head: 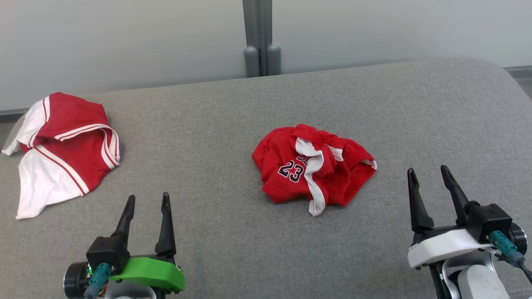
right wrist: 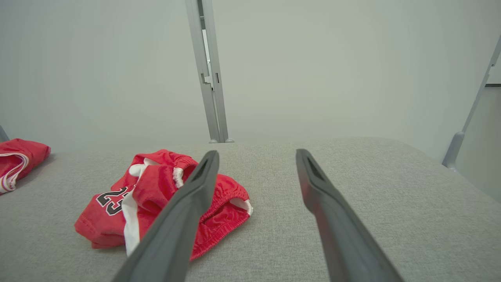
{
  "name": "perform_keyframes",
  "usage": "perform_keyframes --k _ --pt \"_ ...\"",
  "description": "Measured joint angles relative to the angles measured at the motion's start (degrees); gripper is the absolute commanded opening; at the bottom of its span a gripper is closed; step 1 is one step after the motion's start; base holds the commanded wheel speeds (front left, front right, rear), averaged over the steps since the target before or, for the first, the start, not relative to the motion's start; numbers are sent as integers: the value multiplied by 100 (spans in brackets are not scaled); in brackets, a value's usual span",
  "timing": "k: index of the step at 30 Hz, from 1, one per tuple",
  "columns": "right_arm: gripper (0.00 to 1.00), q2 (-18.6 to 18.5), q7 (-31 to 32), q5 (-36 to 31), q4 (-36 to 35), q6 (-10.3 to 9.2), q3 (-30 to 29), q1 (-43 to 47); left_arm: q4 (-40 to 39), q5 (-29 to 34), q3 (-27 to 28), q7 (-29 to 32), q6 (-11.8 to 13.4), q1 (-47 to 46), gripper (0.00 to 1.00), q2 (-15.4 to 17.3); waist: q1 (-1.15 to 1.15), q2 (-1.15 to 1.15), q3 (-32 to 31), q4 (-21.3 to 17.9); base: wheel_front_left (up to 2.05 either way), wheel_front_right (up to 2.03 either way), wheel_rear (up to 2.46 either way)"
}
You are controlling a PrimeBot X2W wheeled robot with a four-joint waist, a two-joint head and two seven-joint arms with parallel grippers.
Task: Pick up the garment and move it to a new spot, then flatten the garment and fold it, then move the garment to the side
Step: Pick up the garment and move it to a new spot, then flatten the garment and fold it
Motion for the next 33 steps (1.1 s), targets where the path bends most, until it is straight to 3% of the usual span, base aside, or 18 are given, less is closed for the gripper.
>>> perform_keyframes --k 15,33 --pt "100 -2 0 152 32 0 73 226 -43 442 605 1 -414 534 100 -416 0 0 -102 37 0 0 0" --pt "100 -1 0 120 82 0 126 283 88 675 817 1 -632 569 100 -576 0 0 -133 67 0 0 0"
